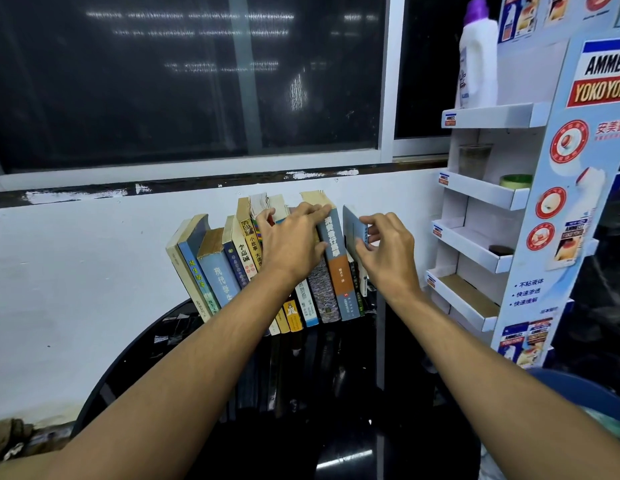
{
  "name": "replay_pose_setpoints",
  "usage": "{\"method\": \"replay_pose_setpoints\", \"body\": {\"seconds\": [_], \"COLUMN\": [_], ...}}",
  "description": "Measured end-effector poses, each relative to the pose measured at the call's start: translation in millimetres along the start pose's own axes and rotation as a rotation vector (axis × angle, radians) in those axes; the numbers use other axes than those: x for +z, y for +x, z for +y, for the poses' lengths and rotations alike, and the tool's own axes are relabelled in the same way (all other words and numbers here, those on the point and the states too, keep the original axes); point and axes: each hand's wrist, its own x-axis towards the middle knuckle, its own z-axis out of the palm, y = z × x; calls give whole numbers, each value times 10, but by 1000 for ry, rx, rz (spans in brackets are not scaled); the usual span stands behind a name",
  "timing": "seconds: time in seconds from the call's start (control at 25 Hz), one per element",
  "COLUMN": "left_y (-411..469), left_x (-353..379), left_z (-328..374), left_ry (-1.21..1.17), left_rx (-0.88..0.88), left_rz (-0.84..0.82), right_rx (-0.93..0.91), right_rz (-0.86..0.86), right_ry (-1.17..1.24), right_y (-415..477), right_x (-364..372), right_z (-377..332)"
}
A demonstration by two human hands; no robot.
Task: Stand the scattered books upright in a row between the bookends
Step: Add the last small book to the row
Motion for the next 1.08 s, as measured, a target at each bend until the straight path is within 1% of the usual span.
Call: {"method": "replay_pose_setpoints", "body": {"seconds": [0.28, 0.56, 0.8, 1.08], "left_y": [-1, -7, 0, 17], "left_x": [21, -2, 2, -1], "left_z": [6, 11, 24, 38], "left_ry": [-8, -10, -17, -31], "left_rx": [-5, -8, -16, -16], "left_rz": [13, 1, -4, 2], "right_rx": [17, 2, -84, -67], "right_rz": [-38, -80, -157, -196], "right_ry": [55, 80, -42, -85], "right_y": [-165, -153, -167, -249], "right_x": [187, 186, 134, 190], "right_z": [182, 311, 403, 436]}}
